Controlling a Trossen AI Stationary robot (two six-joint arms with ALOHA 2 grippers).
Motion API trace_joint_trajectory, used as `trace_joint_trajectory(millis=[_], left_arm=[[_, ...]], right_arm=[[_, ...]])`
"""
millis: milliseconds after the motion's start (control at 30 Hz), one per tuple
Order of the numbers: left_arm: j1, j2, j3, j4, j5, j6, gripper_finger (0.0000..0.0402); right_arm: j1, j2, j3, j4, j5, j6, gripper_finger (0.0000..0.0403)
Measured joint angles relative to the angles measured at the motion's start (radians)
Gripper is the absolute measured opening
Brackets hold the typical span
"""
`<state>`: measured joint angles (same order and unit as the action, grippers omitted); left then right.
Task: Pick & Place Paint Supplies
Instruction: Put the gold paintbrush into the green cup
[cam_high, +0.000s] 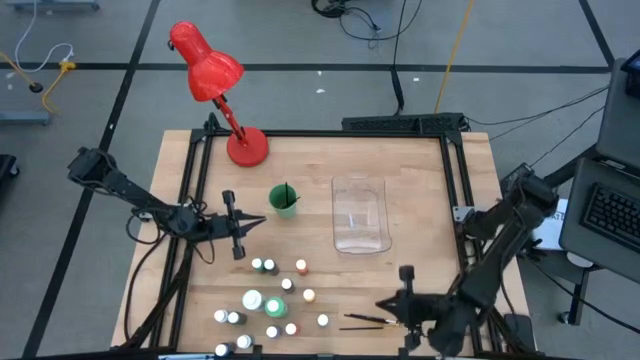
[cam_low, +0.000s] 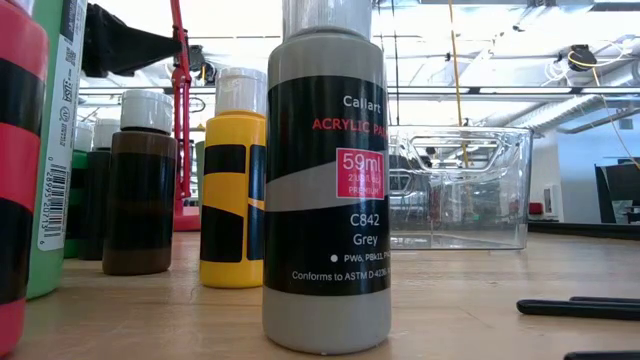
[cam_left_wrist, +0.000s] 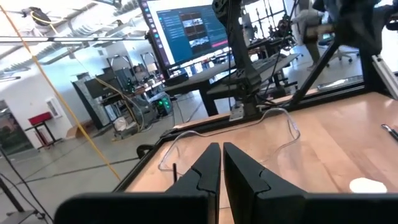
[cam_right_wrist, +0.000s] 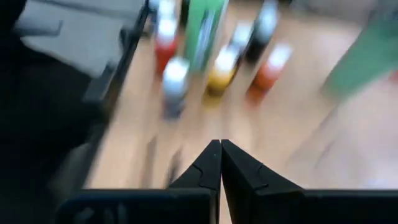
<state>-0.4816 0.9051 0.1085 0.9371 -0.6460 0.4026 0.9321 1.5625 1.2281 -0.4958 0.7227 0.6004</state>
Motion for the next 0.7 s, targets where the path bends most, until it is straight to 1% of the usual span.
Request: trace_joint_trajectory(millis=[67,133,267,400,533,633,700], left_arm=[[-0.003,0.0,0.0,0.0,0.0,0.003,0.0024],[-0.003,0.0,0.0,-0.001,0.0,0.02,0.0024],[-0.003,0.0,0.0,-0.001,0.0,0.045,0.0024],[-0.002,0.0,0.0,0.0,0.0,0.048,0.0024],[-0.002,0.0,0.0,0.0,0.0,0.071,0.0024],[-0.002,0.0,0.0,0.0,0.0,0.1,0.0024],[-0.002,0.0,0.0,0.0,0.0,0.114,0.0024]], right_arm=[[0.0,0.036,0.011,-0.048,-0.119,0.156,0.0004],[0.0,0.069,0.011,-0.071,-0.21,0.285,0.0003],[-0.001,0.119,0.011,-0.084,-0.306,0.522,0.0001],[-0.001,0.15,0.011,-0.166,-0.401,0.737,0.0002],[0.0,0.178,0.01,-0.226,-0.48,0.857,0.0011],[-0.002,0.193,0.01,-0.211,-0.541,0.899,0.0039],[-0.001,0.198,0.01,-0.201,-0.544,0.913,0.0067]])
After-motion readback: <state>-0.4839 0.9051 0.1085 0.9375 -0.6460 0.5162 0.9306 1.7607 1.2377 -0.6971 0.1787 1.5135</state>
